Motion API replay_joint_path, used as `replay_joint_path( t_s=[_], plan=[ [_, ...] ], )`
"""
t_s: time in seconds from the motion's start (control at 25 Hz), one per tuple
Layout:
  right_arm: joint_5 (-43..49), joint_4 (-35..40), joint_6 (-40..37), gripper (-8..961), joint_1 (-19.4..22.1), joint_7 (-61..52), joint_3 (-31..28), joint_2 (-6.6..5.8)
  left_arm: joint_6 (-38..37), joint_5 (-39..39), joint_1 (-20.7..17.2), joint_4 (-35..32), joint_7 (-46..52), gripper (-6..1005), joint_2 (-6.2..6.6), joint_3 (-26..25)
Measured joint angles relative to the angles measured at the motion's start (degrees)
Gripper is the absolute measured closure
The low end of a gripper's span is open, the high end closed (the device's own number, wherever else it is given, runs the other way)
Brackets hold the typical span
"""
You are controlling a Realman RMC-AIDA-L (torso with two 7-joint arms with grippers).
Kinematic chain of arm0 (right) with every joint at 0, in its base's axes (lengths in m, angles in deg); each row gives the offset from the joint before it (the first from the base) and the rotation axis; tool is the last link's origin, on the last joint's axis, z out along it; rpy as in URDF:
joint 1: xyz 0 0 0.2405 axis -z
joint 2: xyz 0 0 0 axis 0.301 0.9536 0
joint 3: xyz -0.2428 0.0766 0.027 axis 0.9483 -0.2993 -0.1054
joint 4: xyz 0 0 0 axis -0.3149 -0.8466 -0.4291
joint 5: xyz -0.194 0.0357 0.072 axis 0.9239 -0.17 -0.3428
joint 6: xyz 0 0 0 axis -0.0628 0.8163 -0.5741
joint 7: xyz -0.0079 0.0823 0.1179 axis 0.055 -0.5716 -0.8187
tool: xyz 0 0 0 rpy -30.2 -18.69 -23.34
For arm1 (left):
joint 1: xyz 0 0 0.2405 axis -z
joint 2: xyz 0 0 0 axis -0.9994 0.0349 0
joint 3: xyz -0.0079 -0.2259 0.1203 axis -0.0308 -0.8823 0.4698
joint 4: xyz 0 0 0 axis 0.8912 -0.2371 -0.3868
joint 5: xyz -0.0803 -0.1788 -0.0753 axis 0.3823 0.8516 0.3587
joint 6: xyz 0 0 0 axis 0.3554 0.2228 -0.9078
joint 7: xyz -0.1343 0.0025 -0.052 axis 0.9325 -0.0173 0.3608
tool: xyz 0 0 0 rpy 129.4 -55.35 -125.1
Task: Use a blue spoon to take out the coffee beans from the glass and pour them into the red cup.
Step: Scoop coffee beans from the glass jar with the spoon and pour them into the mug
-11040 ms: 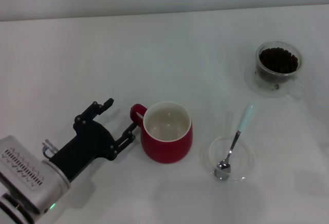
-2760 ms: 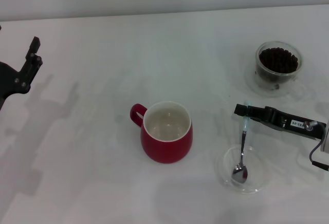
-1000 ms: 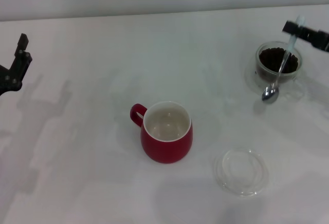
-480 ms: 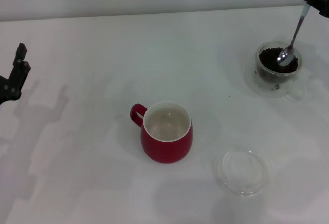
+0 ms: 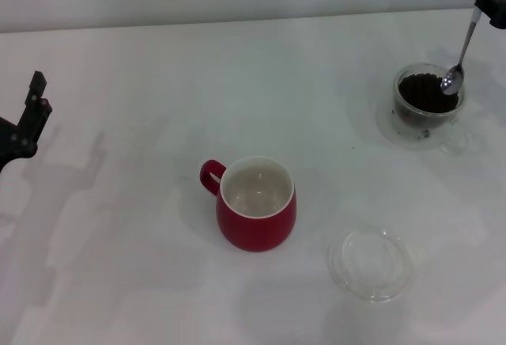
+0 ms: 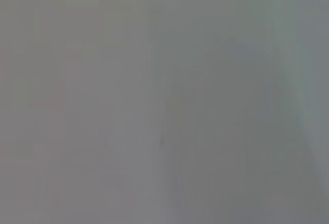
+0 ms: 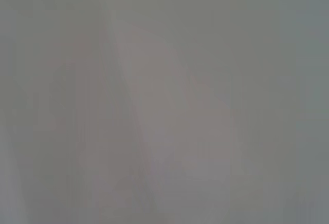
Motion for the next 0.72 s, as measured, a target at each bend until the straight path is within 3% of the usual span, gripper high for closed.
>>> replay_joint_path(
  t_s=[0.72],
  plan=[
    [-0.7,-0.5,-2.3,801,0.3,3.8,0.0,2.13,0.1,0.1,-0.9,0.0,0.1,287,0.0,-0.2]
  ],
)
